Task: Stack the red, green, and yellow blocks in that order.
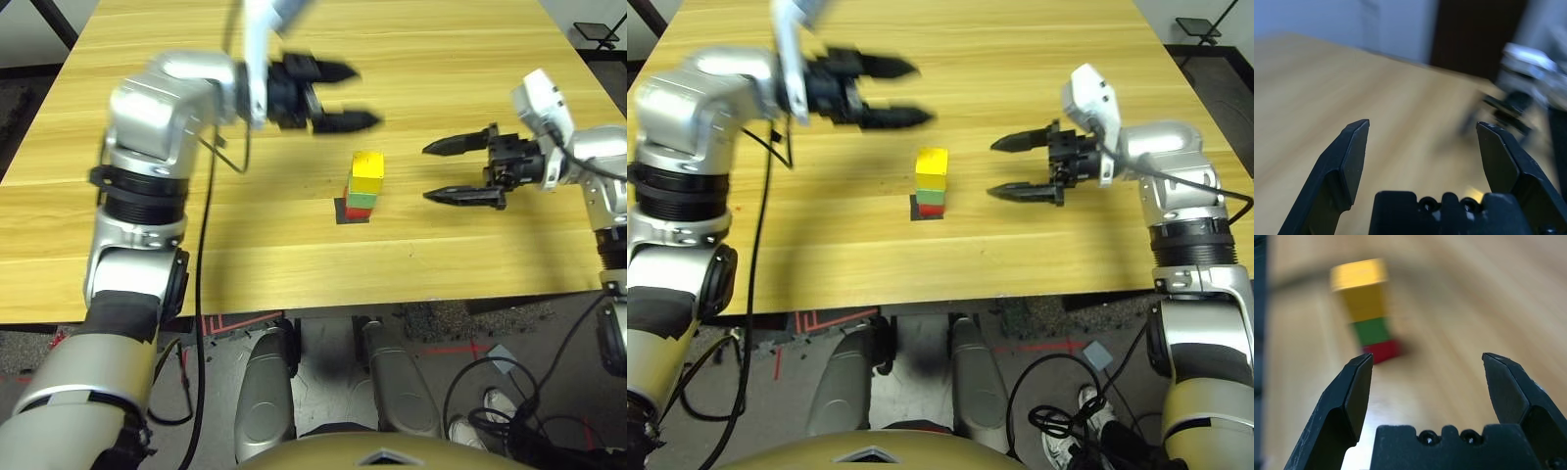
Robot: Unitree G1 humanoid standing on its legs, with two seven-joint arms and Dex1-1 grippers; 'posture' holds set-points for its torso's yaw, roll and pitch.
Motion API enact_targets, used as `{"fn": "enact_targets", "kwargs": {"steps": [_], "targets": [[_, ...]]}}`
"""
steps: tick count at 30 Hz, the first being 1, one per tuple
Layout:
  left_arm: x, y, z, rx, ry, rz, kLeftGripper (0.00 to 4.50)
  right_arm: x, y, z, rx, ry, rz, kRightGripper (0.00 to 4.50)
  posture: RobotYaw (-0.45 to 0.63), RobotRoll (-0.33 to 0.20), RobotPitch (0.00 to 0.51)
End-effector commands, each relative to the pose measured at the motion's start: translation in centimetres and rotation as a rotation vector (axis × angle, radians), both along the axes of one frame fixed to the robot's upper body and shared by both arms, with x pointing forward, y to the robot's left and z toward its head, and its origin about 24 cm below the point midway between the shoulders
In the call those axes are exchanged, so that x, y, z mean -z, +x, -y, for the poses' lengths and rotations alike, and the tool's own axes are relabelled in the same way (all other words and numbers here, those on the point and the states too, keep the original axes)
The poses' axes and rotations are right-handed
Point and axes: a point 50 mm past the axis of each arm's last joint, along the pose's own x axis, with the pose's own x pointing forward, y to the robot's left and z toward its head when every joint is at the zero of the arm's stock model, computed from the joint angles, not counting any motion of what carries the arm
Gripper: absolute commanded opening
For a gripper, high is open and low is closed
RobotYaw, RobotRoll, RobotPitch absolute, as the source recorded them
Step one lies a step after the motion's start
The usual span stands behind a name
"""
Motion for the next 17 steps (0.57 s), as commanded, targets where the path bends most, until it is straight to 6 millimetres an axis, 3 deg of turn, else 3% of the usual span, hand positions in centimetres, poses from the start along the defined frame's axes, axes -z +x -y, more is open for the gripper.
{"fn": "enact_targets", "kwargs": {"steps": [1,3,9,12,17], "targets": [[3.3,0.0,-5.2,-0.34,-0.075,-0.033,4.44,1.0,0.8,3.8,0.327,0.131,0.023,4.5,0.09,-0.028,0.218],[6.2,-0.3,-7.4,-0.487,-0.122,-0.053,4.44,2.0,1.3,5.8,0.53,0.2,0.061,4.5,0.09,-0.032,0.225],[12.9,-1.5,-10.1,-0.735,-0.158,-0.054,4.44,4.9,1.0,10.0,0.918,0.308,0.106,4.5,0.06,-0.062,0.239],[15.1,-1.7,-10.2,-0.774,-0.17,-0.069,4.44,5.9,0.4,11.3,1.042,0.338,0.133,4.5,0.06,-0.055,0.24],[16.6,-1.4,-10.7,-0.838,-0.153,-0.041,4.44,7.1,-0.2,12.5,1.163,0.362,0.143,4.5,0.04,-0.059,0.237]]}}
